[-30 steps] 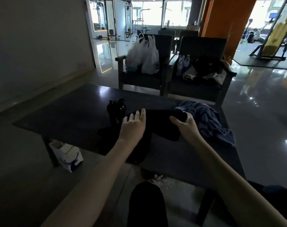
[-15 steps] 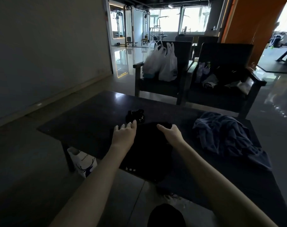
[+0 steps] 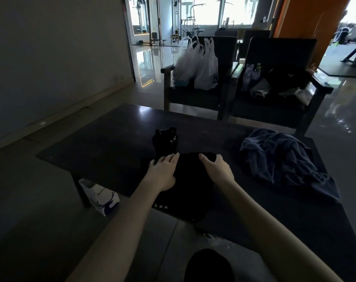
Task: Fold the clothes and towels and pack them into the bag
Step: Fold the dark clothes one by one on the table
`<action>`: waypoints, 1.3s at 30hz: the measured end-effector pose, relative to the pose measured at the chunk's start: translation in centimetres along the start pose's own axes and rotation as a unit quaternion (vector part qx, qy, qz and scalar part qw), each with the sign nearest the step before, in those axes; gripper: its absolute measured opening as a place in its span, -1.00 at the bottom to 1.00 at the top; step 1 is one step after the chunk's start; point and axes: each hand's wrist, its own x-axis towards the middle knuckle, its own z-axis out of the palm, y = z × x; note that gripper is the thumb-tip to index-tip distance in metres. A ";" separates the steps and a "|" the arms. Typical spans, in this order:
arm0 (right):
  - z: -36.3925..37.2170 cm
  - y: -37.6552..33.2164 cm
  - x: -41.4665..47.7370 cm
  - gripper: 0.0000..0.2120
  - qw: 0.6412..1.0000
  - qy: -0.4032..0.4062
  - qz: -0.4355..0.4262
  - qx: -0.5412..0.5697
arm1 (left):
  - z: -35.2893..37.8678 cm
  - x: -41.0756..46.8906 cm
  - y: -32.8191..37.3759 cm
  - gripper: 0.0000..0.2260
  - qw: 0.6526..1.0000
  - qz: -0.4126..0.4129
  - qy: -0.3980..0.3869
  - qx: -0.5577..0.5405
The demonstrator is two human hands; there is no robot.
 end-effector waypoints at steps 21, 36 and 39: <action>1.1 3.0 -0.4 -0.25 0.935 -0.186 0.105 0.284 | 4.9 -0.1 -1.3 0.07 0.998 0.007 0.031 -0.055; 2.9 2.0 -2.7 -0.78 0.862 -0.194 0.060 0.464 | 5.0 -0.9 -1.0 0.04 0.979 -0.034 0.153 -0.130; 3.5 1.3 -3.4 -0.74 0.865 -0.212 0.027 0.453 | 4.3 -0.9 -0.8 -0.06 0.963 -0.063 0.199 -0.168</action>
